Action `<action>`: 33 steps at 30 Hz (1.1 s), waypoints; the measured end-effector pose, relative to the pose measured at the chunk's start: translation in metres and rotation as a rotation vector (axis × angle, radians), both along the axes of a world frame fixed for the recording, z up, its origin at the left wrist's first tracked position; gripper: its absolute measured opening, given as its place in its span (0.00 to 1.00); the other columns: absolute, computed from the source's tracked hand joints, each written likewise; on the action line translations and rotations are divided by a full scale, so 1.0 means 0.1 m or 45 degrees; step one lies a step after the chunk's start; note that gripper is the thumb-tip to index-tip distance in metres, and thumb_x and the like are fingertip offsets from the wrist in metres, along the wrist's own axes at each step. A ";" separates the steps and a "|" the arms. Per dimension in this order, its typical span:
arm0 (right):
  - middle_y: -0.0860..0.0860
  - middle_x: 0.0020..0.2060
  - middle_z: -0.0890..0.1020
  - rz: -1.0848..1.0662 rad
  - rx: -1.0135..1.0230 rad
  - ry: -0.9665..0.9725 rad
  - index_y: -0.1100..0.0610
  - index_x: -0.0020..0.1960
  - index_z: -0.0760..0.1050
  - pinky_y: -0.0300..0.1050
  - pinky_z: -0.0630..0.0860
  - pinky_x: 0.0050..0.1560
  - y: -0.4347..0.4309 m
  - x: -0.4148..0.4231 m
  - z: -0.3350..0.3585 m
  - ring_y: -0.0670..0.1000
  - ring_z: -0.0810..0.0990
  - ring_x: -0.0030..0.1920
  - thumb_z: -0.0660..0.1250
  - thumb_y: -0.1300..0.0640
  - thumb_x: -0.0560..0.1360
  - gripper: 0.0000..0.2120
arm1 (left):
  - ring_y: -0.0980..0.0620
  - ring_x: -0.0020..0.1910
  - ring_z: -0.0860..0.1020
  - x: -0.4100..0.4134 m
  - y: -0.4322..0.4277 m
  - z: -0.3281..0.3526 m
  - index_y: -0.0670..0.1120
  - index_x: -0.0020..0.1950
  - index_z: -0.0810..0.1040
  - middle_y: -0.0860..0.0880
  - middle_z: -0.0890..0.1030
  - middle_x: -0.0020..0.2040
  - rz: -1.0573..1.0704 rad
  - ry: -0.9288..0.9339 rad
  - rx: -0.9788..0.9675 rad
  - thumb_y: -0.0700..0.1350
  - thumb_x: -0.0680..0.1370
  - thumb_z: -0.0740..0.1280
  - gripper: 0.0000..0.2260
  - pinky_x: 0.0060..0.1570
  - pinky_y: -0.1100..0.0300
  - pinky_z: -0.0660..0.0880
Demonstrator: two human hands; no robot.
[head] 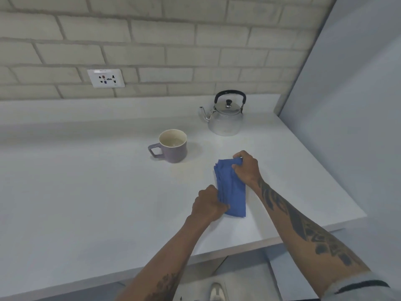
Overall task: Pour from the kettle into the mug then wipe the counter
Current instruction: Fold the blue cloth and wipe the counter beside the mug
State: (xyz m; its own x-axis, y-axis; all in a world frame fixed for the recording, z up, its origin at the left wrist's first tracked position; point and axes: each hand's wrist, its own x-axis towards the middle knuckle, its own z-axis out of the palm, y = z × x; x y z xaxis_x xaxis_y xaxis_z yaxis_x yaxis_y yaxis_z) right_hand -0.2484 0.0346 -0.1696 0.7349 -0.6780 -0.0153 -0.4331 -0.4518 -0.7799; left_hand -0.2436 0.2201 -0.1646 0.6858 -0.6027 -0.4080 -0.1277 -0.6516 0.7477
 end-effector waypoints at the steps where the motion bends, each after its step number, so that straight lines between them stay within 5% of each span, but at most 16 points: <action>1: 0.54 0.51 0.79 0.004 0.000 0.017 0.63 0.57 0.75 0.37 0.70 0.44 -0.02 0.00 -0.04 0.54 0.77 0.51 0.60 0.70 0.72 0.14 | 0.49 0.48 0.76 0.01 0.02 -0.01 0.44 0.55 0.74 0.50 0.75 0.50 -0.016 -0.023 0.018 0.49 0.72 0.72 0.16 0.44 0.59 0.73; 8: 0.55 0.66 0.72 0.067 -0.295 0.173 0.56 0.69 0.69 0.51 0.66 0.65 0.13 -0.12 -0.28 0.57 0.67 0.66 0.64 0.60 0.75 0.22 | 0.51 0.52 0.80 0.56 0.72 -0.21 0.52 0.52 0.79 0.52 0.81 0.51 0.161 -0.597 -0.121 0.44 0.76 0.66 0.07 0.48 0.58 0.75; 12: 0.55 0.58 0.76 0.191 -0.486 0.068 0.59 0.61 0.73 0.53 0.68 0.64 0.31 -0.31 -0.35 0.58 0.73 0.58 0.60 0.59 0.74 0.16 | 0.51 0.57 0.79 0.84 1.14 -0.33 0.53 0.56 0.80 0.54 0.81 0.56 0.245 -0.689 -0.238 0.43 0.75 0.69 0.11 0.54 0.53 0.76; 14: 0.58 0.63 0.75 0.231 -0.530 0.118 0.61 0.65 0.72 0.51 0.64 0.66 0.43 -0.40 -0.42 0.61 0.73 0.63 0.61 0.58 0.77 0.18 | 0.51 0.61 0.77 0.89 1.26 -0.38 0.54 0.58 0.79 0.56 0.80 0.59 0.246 -0.736 -0.211 0.44 0.76 0.68 0.12 0.56 0.52 0.76; 18: 0.61 0.68 0.73 0.273 -0.671 0.242 0.65 0.70 0.68 0.57 0.66 0.67 0.59 -0.50 -0.62 0.61 0.71 0.68 0.42 0.45 0.81 0.31 | 0.48 0.65 0.74 0.87 1.42 -0.56 0.52 0.63 0.78 0.53 0.78 0.64 0.193 -0.828 -0.085 0.44 0.76 0.68 0.16 0.59 0.53 0.74; 21: 0.61 0.66 0.74 0.372 -0.754 0.456 0.67 0.67 0.70 0.59 0.71 0.60 0.52 -0.46 -0.68 0.63 0.72 0.66 0.29 0.45 0.79 0.40 | 0.49 0.68 0.73 0.87 1.50 -0.71 0.51 0.62 0.80 0.52 0.78 0.66 0.178 -0.859 -0.088 0.43 0.76 0.68 0.15 0.62 0.54 0.73; 24: 0.65 0.68 0.72 0.371 -0.846 0.642 0.70 0.69 0.67 0.60 0.74 0.60 0.48 -0.32 -0.65 0.65 0.71 0.68 0.54 0.55 0.80 0.23 | 0.53 0.71 0.71 0.85 1.56 -0.75 0.53 0.63 0.80 0.55 0.76 0.68 0.188 -0.835 -0.101 0.45 0.77 0.67 0.14 0.63 0.56 0.72; 26: 0.66 0.71 0.67 0.363 -0.834 0.662 0.71 0.72 0.62 0.60 0.70 0.65 0.45 -0.13 -0.59 0.65 0.67 0.71 0.62 0.59 0.77 0.28 | 0.56 0.71 0.69 0.83 1.59 -0.75 0.53 0.64 0.79 0.57 0.74 0.69 0.190 -0.823 -0.112 0.46 0.79 0.66 0.14 0.64 0.57 0.72; 33: 0.62 0.78 0.53 0.471 -0.910 0.578 0.66 0.77 0.47 0.57 0.55 0.75 1.03 0.56 -0.56 0.61 0.52 0.78 0.45 0.52 0.82 0.28 | 0.58 0.72 0.69 0.82 1.62 -0.73 0.54 0.65 0.79 0.59 0.73 0.70 0.206 -0.763 -0.125 0.47 0.79 0.65 0.14 0.64 0.60 0.70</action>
State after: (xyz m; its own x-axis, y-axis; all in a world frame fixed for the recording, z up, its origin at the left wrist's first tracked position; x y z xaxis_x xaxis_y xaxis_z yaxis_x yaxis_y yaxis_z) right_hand -0.1924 0.1375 -0.2259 0.9324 -0.3606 -0.0230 -0.3614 -0.9309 -0.0528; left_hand -0.1614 0.3820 -0.2379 0.8638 -0.4875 0.1275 -0.4490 -0.6298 0.6338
